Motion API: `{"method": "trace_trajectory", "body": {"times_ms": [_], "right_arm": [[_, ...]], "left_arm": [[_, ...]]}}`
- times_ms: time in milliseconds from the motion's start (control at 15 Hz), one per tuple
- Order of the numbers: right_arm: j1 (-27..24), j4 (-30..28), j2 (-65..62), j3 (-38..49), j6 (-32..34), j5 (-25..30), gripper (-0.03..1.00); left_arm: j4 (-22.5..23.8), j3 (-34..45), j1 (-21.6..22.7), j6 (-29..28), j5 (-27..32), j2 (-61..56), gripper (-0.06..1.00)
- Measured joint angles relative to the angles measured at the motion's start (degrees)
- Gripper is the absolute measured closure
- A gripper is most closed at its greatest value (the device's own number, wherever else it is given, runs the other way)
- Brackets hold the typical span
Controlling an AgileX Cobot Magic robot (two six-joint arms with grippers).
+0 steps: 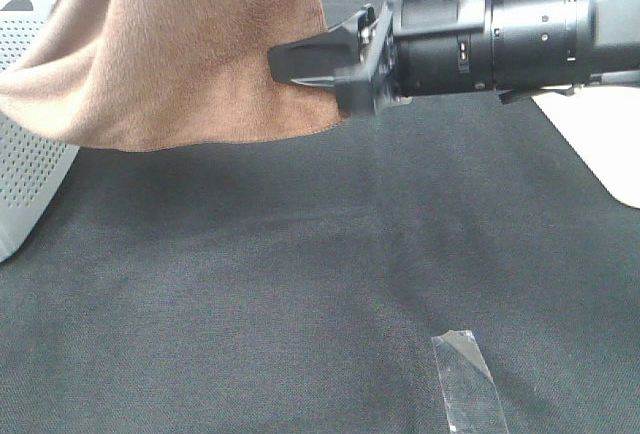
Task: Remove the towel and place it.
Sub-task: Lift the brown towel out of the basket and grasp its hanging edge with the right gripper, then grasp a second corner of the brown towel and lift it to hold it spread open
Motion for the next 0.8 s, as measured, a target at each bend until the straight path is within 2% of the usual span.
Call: {"method": "trace_trajectory", "body": {"times_ms": [67,133,200,267,400,467,600,667,800], "right_arm": [[0.0,-4.5,-0.9,-1.9,6.3,-1.3,0.97],[0.0,-11.5,-2.3,-4.5,15.8,-2.7,0.97],[0.0,-22.1,-3.8,-8.3,26.8,-3.4,0.97],[0.0,-34.8,-5.2,-12.9,41.0,-2.9,0.97],[0.0,-58.5,-5.9,-23.3,66.1,3.6,0.97],[0.0,-68.5,-5.9,-28.8,74.3,7.7,0.97],[0.0,-84.1,-5.7,-41.5,83.6,15.2,0.97],[0.0,-88.7,-4.8,-47.6,85.1,18.3,0.97],[0.0,-95.8,-1.0,-59.8,85.7,21.0,0.97]], "left_arm": [[0.0,0.0,0.0,0.0,0.0,0.1,0.94],[0.0,0.0,0.1,0.0,-0.5,0.1,0.94],[0.3,0.0,0.1,-0.1,-1.4,0.1,0.94],[1.0,0.0,0.1,-0.1,-3.0,0.1,0.94],[2.5,0.0,0.1,-0.2,-7.3,0.1,0.94],[3.0,0.0,0.3,-0.2,-9.7,0.1,0.94],[1.9,0.0,2.9,-0.3,-15.0,0.1,0.94],[0.1,0.0,5.3,-0.5,-17.6,0.1,0.94],[-6.2,0.0,11.3,0.9,-22.6,0.6,0.94]]}}
